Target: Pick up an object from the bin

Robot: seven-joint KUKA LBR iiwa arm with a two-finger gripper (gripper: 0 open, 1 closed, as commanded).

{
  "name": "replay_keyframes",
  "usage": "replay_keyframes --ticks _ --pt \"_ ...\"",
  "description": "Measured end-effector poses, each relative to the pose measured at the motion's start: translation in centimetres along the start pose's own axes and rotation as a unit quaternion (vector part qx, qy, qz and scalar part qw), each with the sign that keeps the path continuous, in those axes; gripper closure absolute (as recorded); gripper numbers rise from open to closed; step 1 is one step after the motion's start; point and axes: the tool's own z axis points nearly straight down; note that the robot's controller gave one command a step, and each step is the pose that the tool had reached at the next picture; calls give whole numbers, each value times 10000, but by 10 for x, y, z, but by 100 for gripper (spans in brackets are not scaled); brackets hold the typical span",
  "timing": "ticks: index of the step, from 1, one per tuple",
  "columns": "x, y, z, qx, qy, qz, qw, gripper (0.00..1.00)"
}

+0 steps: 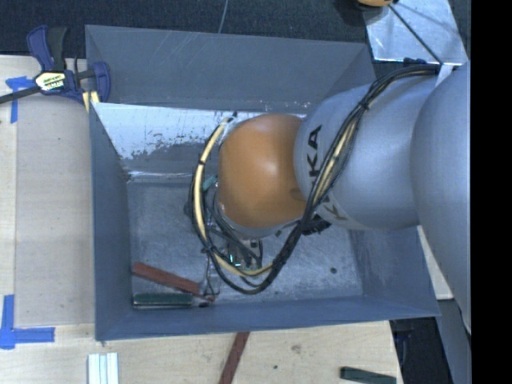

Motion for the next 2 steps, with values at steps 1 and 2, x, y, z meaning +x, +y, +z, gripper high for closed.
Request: replay_keyframes --ticks 1,2 --pt "-2 -1 -4 -7 -38 12 10000 0" --pt "-6 18 82 2 -15 -1149 9934 100"
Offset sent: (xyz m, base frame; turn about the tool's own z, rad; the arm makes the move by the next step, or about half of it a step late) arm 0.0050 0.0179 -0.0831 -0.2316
